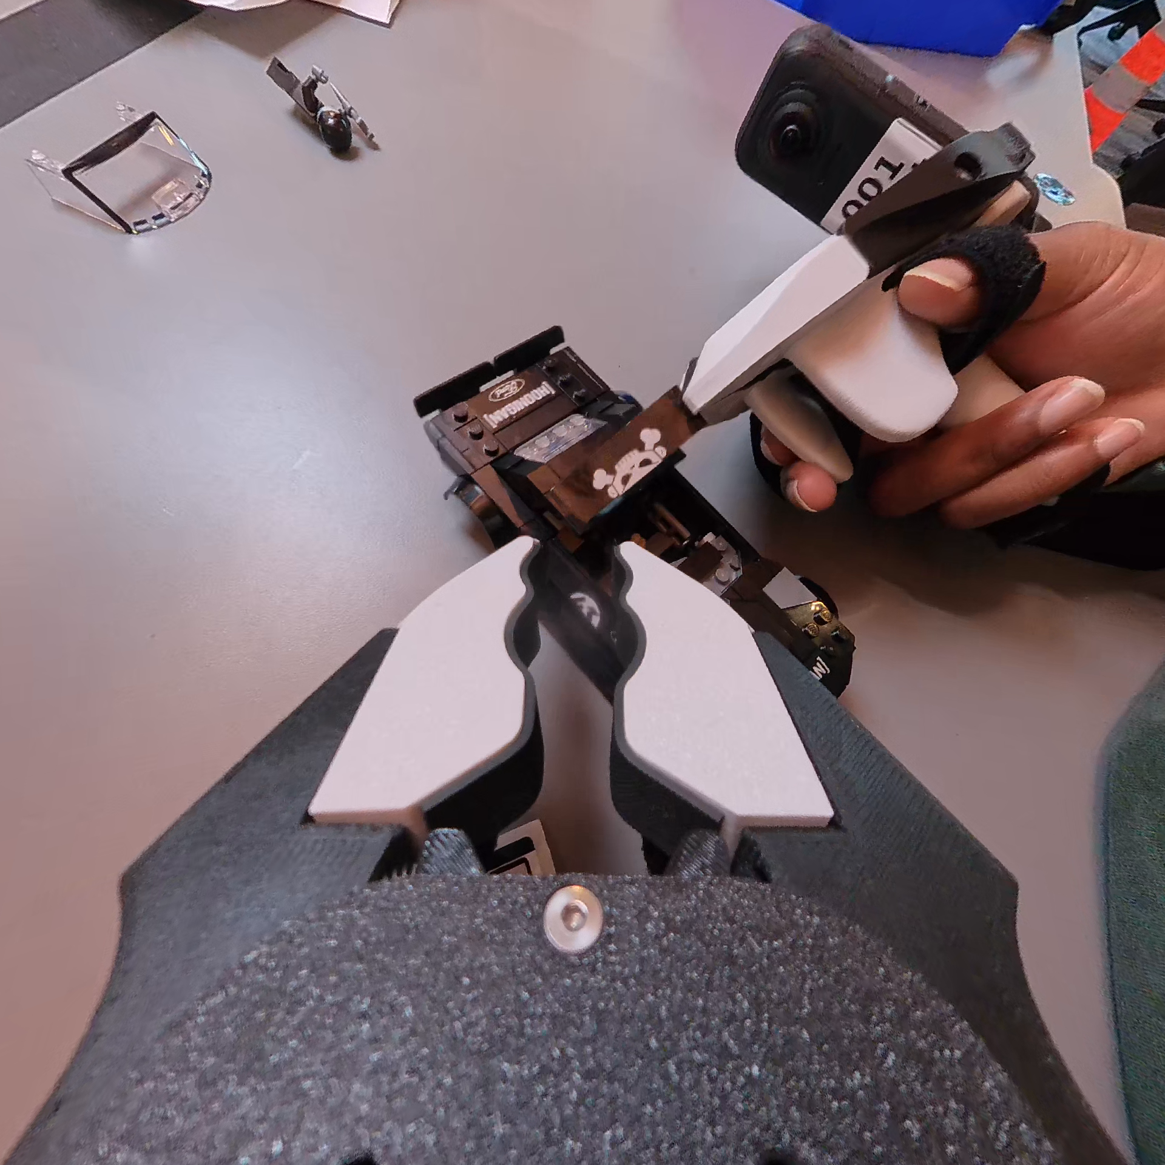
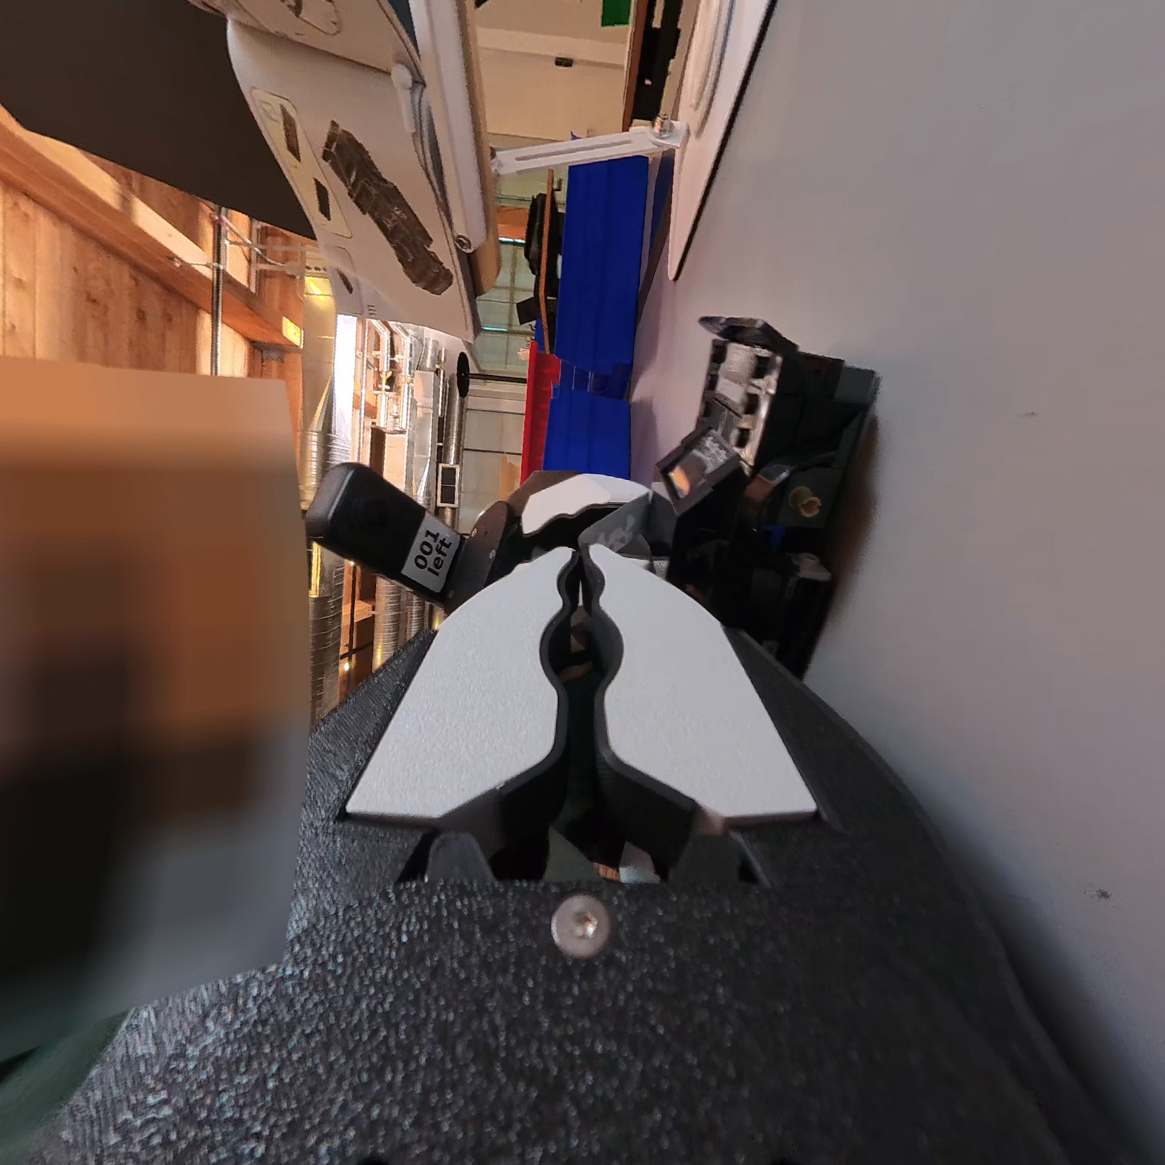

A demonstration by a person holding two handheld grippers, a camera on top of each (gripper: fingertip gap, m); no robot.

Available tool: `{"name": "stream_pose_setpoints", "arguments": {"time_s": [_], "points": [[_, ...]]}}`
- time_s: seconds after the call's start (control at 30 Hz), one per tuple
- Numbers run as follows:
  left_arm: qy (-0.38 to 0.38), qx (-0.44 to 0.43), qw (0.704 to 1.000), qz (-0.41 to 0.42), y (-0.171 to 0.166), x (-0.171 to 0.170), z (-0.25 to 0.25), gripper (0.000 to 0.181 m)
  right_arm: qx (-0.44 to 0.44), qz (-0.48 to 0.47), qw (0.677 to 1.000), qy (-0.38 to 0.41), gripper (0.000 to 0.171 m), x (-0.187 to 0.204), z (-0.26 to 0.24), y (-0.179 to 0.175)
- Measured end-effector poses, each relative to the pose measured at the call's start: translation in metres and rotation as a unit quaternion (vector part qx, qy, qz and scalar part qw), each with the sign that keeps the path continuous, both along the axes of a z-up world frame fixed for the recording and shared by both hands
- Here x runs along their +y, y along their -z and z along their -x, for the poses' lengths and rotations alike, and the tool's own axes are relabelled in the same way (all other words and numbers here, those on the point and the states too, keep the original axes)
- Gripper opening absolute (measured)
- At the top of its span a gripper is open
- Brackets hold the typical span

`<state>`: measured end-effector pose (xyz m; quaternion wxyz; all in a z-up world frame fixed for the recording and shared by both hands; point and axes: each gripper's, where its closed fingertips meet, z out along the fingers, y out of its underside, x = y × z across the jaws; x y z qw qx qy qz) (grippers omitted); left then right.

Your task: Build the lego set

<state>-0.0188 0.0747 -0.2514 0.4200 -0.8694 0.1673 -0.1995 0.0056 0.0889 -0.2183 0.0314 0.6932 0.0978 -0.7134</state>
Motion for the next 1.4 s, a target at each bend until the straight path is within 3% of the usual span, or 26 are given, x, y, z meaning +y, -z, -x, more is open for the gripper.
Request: {"name": "stream_pose_setpoints", "arguments": {"time_s": [0.27, 0.47, 0.83, 1.4], "points": [[0.025, 0.012, 0.999, 0.026, 0.014, -0.006, -0.011, 0.013, 0.095, -0.065, 0.993, -0.006, 0.0, -0.001, -0.002, -0.026], [0.031, 0.013, 0.999, 0.023, 0.012, -0.007, -0.014, 0.016, 0.108, -0.079, 0.991, -0.011, 0.0, -0.002, -0.005, -0.035], [0.074, -0.024, 0.996, 0.037, 0.008, -0.016, -0.031, 0.017, 0.029, -0.018, 0.999, 0.024, 0.0, 0.009, -0.033, -0.016], [0.067, -0.035, 0.997, 0.004, -0.001, -0.008, -0.033, 0.017, -0.024, 0.026, 0.998, -0.048, 0.0, 0.003, -0.038, 0.002]]}}
